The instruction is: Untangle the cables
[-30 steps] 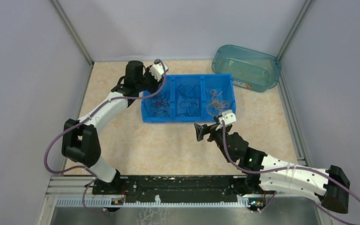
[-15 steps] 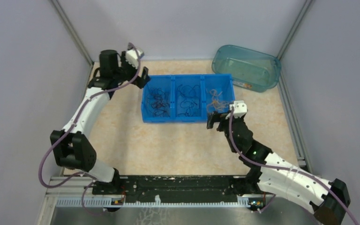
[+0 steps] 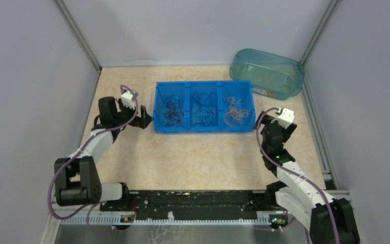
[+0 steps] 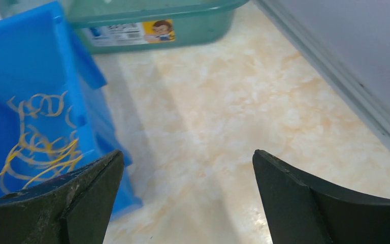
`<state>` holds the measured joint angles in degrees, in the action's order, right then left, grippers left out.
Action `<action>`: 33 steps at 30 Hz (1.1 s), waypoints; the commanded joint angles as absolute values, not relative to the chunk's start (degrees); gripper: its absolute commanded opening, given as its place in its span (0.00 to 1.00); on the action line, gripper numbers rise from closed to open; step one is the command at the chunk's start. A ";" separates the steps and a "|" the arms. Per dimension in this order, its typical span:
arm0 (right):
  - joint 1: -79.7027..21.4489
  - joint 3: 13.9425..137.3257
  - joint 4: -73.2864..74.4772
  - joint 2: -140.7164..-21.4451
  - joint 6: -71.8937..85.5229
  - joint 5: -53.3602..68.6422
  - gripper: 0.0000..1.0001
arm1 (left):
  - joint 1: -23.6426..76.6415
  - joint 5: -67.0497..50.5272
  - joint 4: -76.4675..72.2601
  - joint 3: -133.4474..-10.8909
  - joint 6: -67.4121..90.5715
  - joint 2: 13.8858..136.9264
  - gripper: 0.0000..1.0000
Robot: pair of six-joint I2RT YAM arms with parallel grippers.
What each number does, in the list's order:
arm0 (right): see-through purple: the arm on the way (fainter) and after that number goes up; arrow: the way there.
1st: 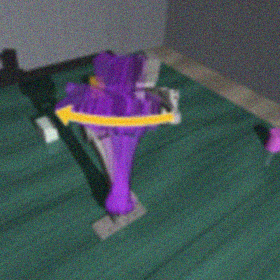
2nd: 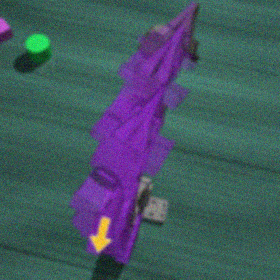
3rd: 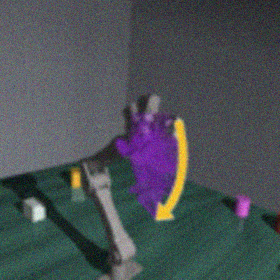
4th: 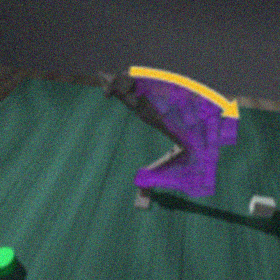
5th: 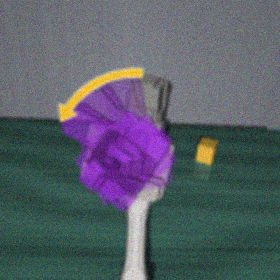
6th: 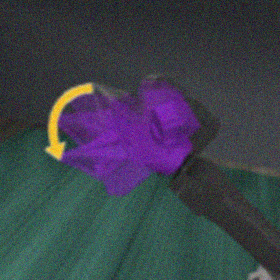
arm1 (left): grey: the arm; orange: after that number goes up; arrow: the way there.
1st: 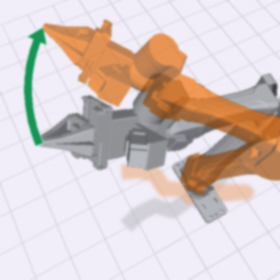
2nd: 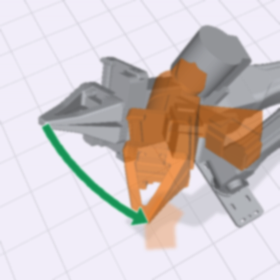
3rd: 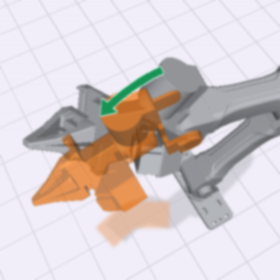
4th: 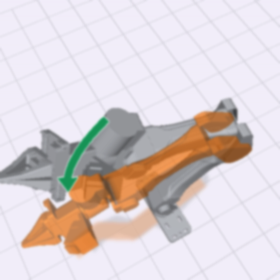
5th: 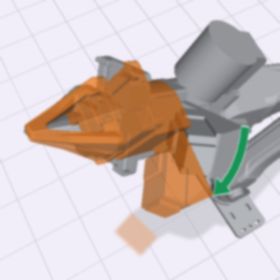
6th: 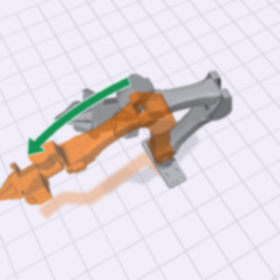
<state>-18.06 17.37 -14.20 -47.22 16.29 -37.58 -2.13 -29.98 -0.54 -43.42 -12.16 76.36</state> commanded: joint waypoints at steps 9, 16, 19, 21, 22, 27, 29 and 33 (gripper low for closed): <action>-11.87 11.15 -46.62 -60.57 6.89 -40.15 0.99 | -7.16 -29.17 -40.23 -23.42 -3.72 76.25 1.00; -10.87 9.11 -64.27 -72.81 1.55 -38.26 0.99 | -7.14 -25.74 -62.32 -15.28 -1.29 81.88 1.00; -10.64 8.47 -70.02 -77.23 1.67 -38.20 0.98 | -7.15 -25.64 -70.21 -12.56 -1.12 85.20 1.00; -10.50 8.23 -72.78 -79.24 0.40 -36.36 0.98 | -7.10 -25.53 -76.93 -10.65 -1.32 87.79 1.00; -10.54 8.40 -72.65 -79.63 -0.17 -34.15 0.98 | -6.95 -25.34 -78.87 -10.08 -1.40 88.17 1.00; -8.46 4.85 -82.56 -84.40 -1.02 -25.74 0.98 | -4.20 -20.16 -89.20 -5.93 -2.81 91.97 1.00; -8.82 5.60 -82.60 -84.01 -0.91 -26.04 0.99 | -3.06 -17.96 -86.18 -7.44 -3.56 91.14 1.00; -4.59 10.21 -70.02 -82.83 3.73 -22.83 0.99 | -0.92 -12.82 -67.18 -15.40 -4.96 89.99 1.00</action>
<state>-8.54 5.98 -72.47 -83.85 0.12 -28.34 -3.09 -20.05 -74.78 -9.67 -3.09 90.67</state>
